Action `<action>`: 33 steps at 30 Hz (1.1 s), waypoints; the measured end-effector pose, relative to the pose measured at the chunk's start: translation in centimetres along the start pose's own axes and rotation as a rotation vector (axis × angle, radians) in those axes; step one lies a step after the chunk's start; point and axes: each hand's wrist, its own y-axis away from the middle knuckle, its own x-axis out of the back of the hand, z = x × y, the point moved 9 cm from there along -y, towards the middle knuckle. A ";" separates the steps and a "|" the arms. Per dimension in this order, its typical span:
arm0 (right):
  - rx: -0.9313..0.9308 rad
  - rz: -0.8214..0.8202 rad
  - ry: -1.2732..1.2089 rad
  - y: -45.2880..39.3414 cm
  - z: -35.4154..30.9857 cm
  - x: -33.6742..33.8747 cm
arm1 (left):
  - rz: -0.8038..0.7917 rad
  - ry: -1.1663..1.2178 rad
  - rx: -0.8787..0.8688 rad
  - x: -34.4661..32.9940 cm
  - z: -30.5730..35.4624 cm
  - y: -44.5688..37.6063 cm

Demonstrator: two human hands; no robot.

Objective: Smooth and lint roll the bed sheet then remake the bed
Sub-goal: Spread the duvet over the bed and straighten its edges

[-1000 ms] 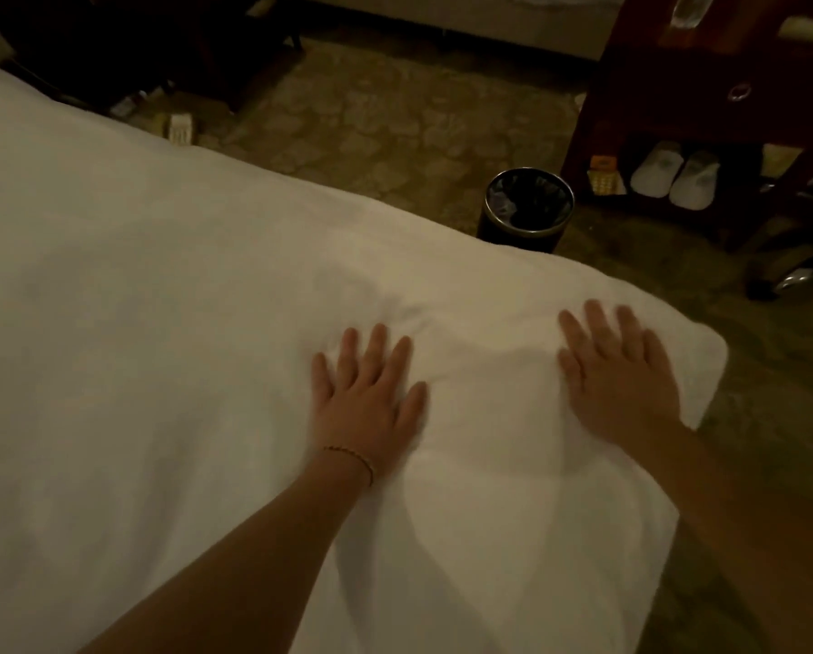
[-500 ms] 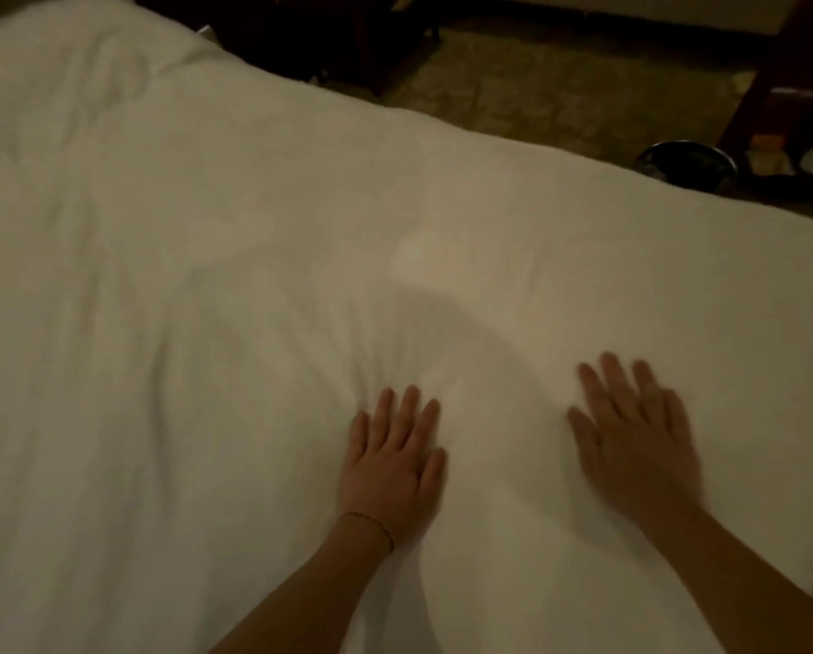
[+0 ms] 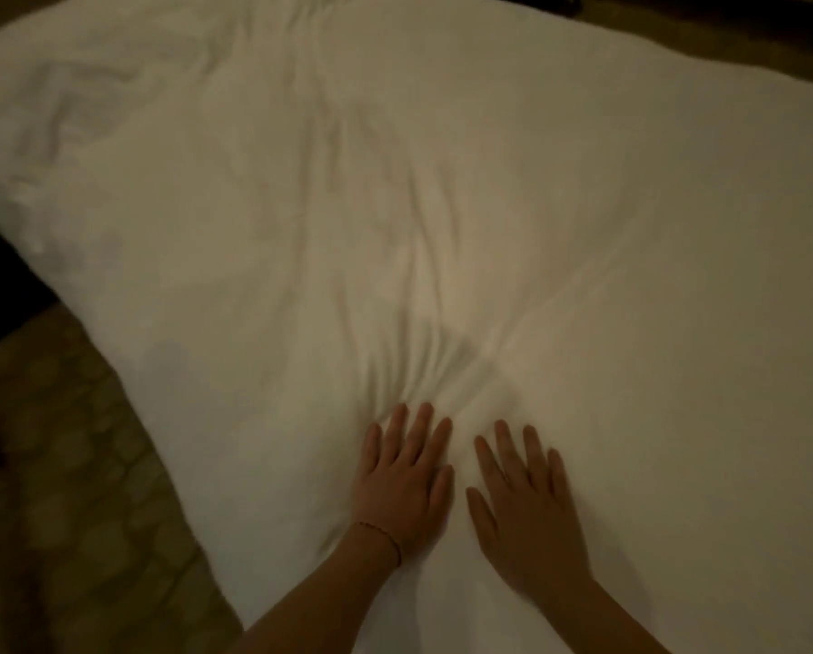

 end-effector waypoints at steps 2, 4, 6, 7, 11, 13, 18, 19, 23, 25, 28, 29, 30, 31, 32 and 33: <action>0.070 0.006 0.035 2.5 -0.1 -0.6 | -0.010 -0.003 0.101 -0.3 -3.8 2.6; -0.004 0.027 0.070 3.8 3.2 -0.4 | -0.027 0.008 0.271 -0.2 -8.2 3.7; -0.111 0.022 0.086 4.1 5.7 0.1 | -0.065 0.018 0.378 -0.4 -10.8 3.6; -0.145 0.017 0.087 4.0 5.9 0.0 | -0.069 0.029 0.396 -0.3 -11.0 3.3; -0.205 0.050 0.009 3.0 2.3 -0.5 | -0.047 0.151 0.383 -0.5 -7.7 3.1; -0.064 0.048 -0.015 2.0 -1.7 -1.1 | -0.035 0.193 0.361 -0.9 -6.7 3.7; 0.081 0.039 -0.053 -3.1 -8.1 -2.4 | 0.045 0.093 0.061 0.3 -8.9 1.5; 0.067 0.038 -0.050 -4.3 -8.8 -2.5 | 0.043 0.033 -0.028 0.7 -10.0 0.7; 0.065 0.070 -0.020 -9.9 -12.5 -2.7 | 0.032 -0.093 -0.228 3.3 -16.7 -4.0; 0.020 0.087 -0.024 -12.9 -14.8 -2.6 | 0.021 -0.109 -0.216 4.6 -21.2 -6.7; -0.023 0.098 -0.022 -17.9 -19.8 -2.9 | 0.031 -0.128 -0.224 6.2 -28.4 -10.2; -0.013 0.100 -0.018 -19.7 -22.0 -3.2 | 0.033 -0.131 -0.217 6.7 -31.0 -11.1; 0.008 0.092 -0.018 -21.5 -24.1 -3.6 | 0.034 -0.126 -0.187 7.3 -33.7 -12.0; 0.037 0.080 -0.018 -23.4 -26.5 -3.9 | 0.035 -0.117 -0.131 7.8 -36.8 -12.7; 0.057 0.061 -0.023 -25.3 -28.9 -4.3 | 0.027 -0.104 -0.062 8.2 -40.5 -13.2; 0.073 0.053 -0.025 -27.0 -31.2 -4.5 | 0.017 -0.088 0.009 8.6 -44.4 -13.4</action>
